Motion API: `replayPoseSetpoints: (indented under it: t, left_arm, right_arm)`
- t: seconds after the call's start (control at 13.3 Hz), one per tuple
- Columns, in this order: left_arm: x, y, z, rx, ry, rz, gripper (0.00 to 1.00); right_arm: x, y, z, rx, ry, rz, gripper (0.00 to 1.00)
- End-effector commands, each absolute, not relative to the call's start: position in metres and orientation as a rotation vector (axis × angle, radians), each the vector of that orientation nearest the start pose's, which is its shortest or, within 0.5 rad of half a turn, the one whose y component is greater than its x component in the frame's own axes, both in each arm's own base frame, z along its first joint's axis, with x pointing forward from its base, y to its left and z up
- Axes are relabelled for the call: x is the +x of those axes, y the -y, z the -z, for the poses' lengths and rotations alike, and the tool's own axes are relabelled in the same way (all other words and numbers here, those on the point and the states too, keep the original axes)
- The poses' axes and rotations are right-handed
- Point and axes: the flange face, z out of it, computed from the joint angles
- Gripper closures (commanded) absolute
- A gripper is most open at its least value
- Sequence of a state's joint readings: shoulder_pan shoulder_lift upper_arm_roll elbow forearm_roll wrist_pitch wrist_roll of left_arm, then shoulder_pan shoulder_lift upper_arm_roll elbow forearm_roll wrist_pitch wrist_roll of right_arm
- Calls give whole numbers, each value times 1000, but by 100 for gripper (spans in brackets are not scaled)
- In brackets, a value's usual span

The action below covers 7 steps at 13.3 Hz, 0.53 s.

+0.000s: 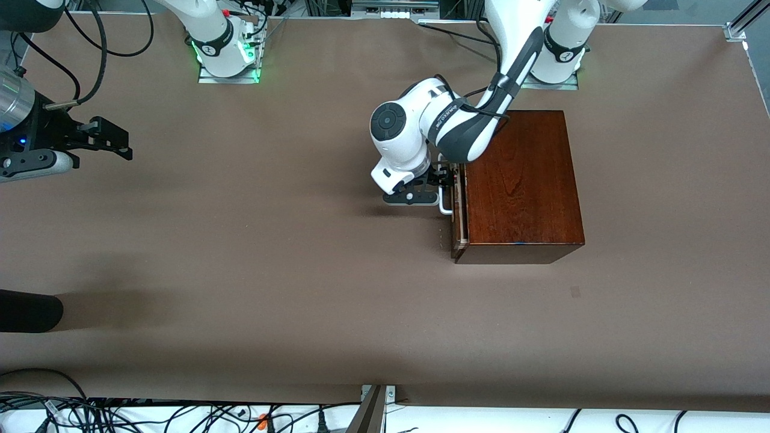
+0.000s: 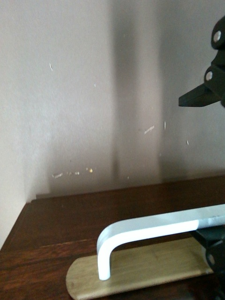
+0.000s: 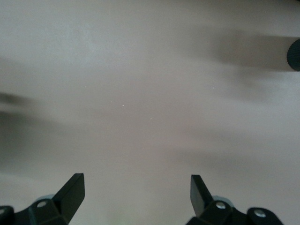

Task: Open drawer, take yellow block, close drawer
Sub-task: 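Pull the drawer out of the box with the left gripper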

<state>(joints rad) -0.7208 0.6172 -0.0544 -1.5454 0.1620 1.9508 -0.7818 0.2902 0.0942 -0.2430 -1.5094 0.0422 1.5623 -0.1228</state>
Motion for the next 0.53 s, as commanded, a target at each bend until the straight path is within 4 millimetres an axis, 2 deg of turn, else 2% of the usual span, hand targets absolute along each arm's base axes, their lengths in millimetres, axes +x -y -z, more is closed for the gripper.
replayPoseSetpoints:
  t: [0.0, 0.22, 0.3, 0.45]
  left_arm:
    - [492, 493, -281, -3030, -65, -73, 0]
    - [478, 513, -272, -3064, -99, -60, 0]
    - [478, 514, -268, -3062, -99, -68, 0]
    - [479, 528, -277, -3103, -77, -52, 0]
  right_arm:
    - [581, -39, -606, -3102, 247, -46, 0]
    - [581, -39, -606, -3102, 247, -46, 0]
    - [581, -39, -606, -3101, 247, -49, 0]
    - [581, -39, -606, -3101, 247, -49, 0]
